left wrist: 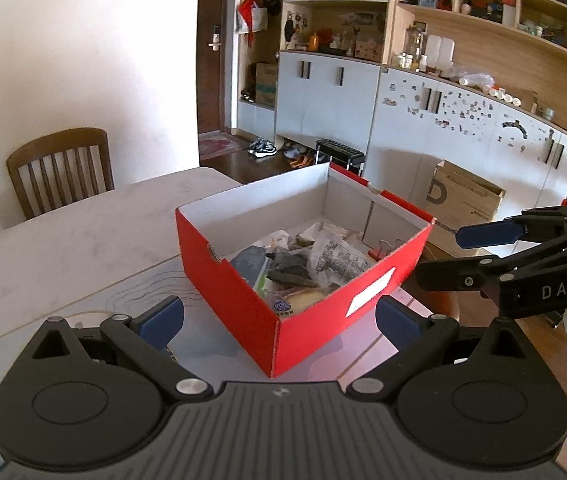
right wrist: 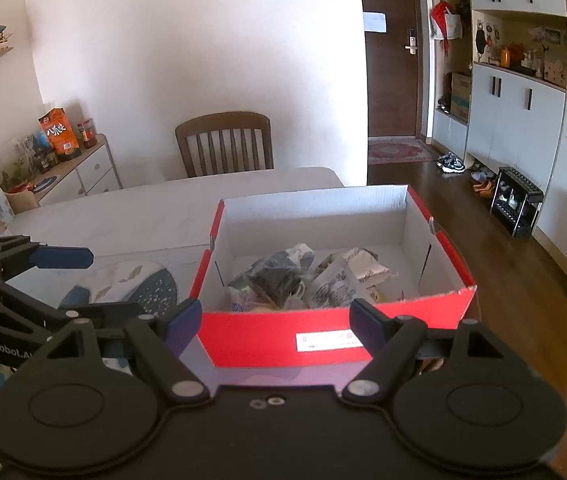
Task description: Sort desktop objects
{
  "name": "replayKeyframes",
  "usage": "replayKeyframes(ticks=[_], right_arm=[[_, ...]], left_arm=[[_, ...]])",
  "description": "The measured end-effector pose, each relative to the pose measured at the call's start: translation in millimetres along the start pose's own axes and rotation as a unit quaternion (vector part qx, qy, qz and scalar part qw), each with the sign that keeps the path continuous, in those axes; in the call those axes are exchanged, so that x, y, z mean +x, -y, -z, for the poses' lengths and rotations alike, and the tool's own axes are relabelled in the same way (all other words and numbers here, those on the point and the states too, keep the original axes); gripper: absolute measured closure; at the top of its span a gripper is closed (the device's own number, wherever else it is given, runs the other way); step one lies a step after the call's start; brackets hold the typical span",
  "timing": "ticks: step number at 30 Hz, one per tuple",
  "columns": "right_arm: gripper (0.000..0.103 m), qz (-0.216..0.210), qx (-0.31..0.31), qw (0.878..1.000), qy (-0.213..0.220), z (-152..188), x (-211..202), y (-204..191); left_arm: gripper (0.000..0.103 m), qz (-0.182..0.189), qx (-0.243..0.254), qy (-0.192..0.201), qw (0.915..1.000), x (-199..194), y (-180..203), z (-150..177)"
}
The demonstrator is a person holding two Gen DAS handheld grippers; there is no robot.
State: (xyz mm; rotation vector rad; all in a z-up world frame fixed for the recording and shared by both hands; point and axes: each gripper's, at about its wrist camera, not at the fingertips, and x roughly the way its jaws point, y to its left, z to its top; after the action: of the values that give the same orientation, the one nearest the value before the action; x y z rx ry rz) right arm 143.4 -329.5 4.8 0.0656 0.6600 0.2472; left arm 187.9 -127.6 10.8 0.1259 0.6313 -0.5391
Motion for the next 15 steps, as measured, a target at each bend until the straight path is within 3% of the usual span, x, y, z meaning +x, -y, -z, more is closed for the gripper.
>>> replayKeyframes(ticks=[15], right_arm=[[0.022, 0.014, 0.01, 1.0, -0.011, 13.4, -6.7, -4.8]], left_arm=[[0.0, -0.004, 0.004, -0.007, 1.0, -1.9, 1.7, 5.9]])
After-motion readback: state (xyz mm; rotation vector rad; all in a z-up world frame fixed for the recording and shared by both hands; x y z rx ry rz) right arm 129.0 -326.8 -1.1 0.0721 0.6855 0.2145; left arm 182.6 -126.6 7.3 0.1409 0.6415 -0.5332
